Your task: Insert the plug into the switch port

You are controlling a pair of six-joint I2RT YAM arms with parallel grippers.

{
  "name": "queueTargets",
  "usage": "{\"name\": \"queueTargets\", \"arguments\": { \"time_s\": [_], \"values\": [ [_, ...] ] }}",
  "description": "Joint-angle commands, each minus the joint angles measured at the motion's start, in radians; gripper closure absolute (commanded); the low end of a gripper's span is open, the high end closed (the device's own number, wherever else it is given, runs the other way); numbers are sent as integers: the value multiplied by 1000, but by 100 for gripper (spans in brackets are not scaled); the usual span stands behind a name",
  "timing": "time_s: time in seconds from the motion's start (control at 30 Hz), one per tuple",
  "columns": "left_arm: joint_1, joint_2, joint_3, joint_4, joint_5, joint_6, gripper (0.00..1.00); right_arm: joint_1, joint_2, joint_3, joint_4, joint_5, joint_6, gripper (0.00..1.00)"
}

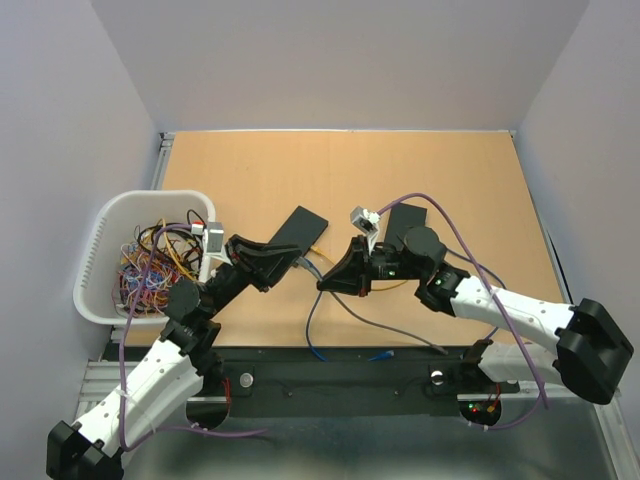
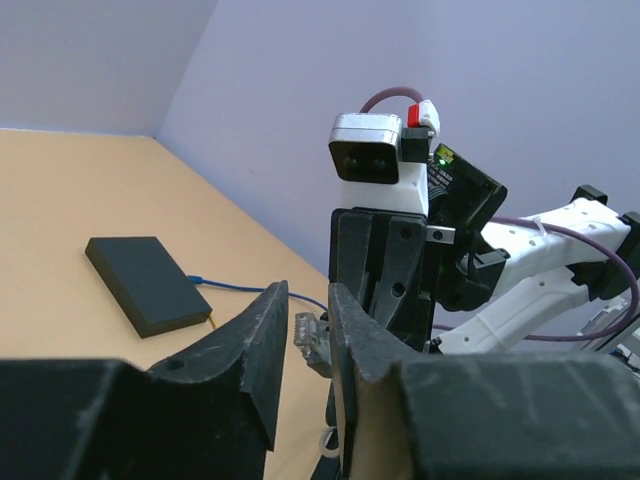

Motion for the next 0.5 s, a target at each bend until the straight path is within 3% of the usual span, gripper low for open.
{"name": "queueTargets", "arguments": {
  "time_s": [0.0,0.1,0.2,0.23,0.3,0.33,0.43,0.47],
  "values": [
    [6,-5,-5,66,24,3,71,-1,11,45,71,-11,0,100],
    [6,-2,-3,64,28,5,96,-1,14,45,73,-6,3,100],
    [6,3,0,58,28,5,100,-1,10,44,71,26,5,97],
    [6,3,2,55,22,5,100,-2,10,44,65,37,2,80],
    [6,8,26,-15,-1,8,100,-2,0,48,31,95,-18,58],
    [8,17,43,-64,-51,14,100,-1,-3,62,-33,118,-52,39],
    [6,41,126,-306,-163,20,100,-1,-4,91,-210,260,-116,22],
    [8,73,170,-422,-242,18,100,-1,-1,114,-251,352,-159,23]
  ]
}}
